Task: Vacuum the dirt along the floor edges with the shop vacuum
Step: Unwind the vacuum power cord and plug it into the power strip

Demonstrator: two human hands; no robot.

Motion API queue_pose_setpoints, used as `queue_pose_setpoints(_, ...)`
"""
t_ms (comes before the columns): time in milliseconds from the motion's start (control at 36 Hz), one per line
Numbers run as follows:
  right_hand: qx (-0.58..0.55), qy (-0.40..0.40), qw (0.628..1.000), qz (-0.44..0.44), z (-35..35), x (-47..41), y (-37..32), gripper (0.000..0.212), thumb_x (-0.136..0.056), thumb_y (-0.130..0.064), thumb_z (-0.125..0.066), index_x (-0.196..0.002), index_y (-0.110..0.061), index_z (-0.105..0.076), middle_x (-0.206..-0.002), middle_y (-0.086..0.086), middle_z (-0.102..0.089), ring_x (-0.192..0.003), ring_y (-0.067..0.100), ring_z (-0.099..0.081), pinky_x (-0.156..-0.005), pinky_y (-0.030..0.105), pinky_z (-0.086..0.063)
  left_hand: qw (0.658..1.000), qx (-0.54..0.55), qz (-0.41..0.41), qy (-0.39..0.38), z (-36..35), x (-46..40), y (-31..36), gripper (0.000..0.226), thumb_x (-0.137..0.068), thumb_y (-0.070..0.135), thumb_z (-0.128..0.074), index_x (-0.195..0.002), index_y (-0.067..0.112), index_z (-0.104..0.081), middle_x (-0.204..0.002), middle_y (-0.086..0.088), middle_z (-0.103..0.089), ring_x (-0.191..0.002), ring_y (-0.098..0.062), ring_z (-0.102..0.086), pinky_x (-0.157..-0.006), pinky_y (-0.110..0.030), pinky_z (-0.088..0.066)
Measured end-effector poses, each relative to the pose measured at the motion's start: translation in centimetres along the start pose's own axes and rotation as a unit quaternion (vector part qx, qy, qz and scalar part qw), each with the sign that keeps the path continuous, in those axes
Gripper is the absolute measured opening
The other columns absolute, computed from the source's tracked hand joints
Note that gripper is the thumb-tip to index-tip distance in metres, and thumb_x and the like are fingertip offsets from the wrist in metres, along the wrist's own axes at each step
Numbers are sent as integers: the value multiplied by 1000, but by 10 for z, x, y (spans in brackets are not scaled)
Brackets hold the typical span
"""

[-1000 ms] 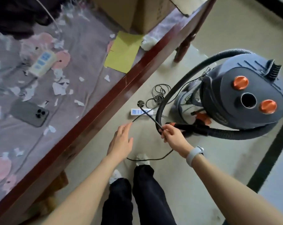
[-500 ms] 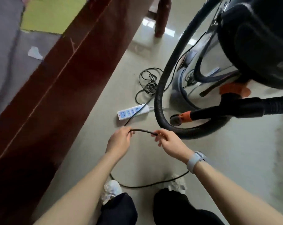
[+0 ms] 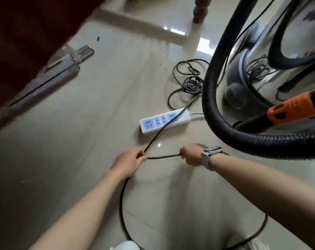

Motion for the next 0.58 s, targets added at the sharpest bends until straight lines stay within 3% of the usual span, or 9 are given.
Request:
queue_pose_setpoints(83, 7, -14, 1000, 9, -13, 2, -4, 30, -90, -7, -43, -113, -11, -62, -110, 14, -63, -102, 35, -62, -76, 30, -48, 996, -70, -45, -15, -12, 8, -7, 19, -94, 39, -55, -103, 24, -64, -110, 3, -63, -111, -18, -52, -92, -27, -30)
queue_pose_setpoints(194, -5, 16, 1000, 18, -6, 1, -17, 34, -91, -2, -40, -120, -11, -56, -121, 14, -58, -110, 33, -56, -82, 32, -43, 996, -88, 2, -15, -7, 18, -44, 26, -93, 35, -56, -118, 27, -60, -126, 4, -50, -125, -19, -39, -102, -30, -30)
queue_pose_setpoints(278, 33, 56, 997, 38, 2, -1, -24, 29, -97, -14, -40, -125, -14, -52, -124, 12, -57, -110, 32, -55, -85, 34, -43, 999, -53, 5, -1, -9, 23, -53, 28, -97, 27, -52, -123, 23, -60, -122, -2, -54, -122, -23, -43, -98, -31, -38)
queue_pose_setpoints(389, 27, 114, 984, 135, 7, 7, -67, 37, -102, -35, -39, -134, -18, -43, -131, 7, -55, -118, 28, -52, -93, 34, -38, 998, 16, -39, 43, -6, 21, -28, 34, -92, 30, -61, -125, 22, -62, -114, -2, -63, -111, -23, -51, -92, -29, -39)
queue_pose_setpoints(500, -24, 165, 971, 169, 13, 13, -98, 32, -103, -33, -38, -129, -19, -49, -118, 9, -59, -106, 30, -56, -70, 32, -36, 992, 70, -70, 82, 1, 16, -2, 56, -77, 30, -78, -129, 18, -58, -106, -1, -66, -103, -23, -55, -89, -35, -45)
queue_pose_setpoints(583, 20, 187, 974, 129, 20, 8, -86, 20, -103, -24, -37, -118, -19, -51, -103, 9, -64, -91, 32, -59, -56, 32, -26, 991, 49, -50, 113, 8, 10, -7, 73, -75, 34, -79, -138, 14, -48, -118, -5, -57, -112, -25, -50, -95, -38, -44)
Point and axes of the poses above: each hand's wrist, its own x-axis away from the middle knuckle, its own z-axis out of the back of the hand, y = z × x, the point moved 8 cm from there along -x, towards the middle knuckle
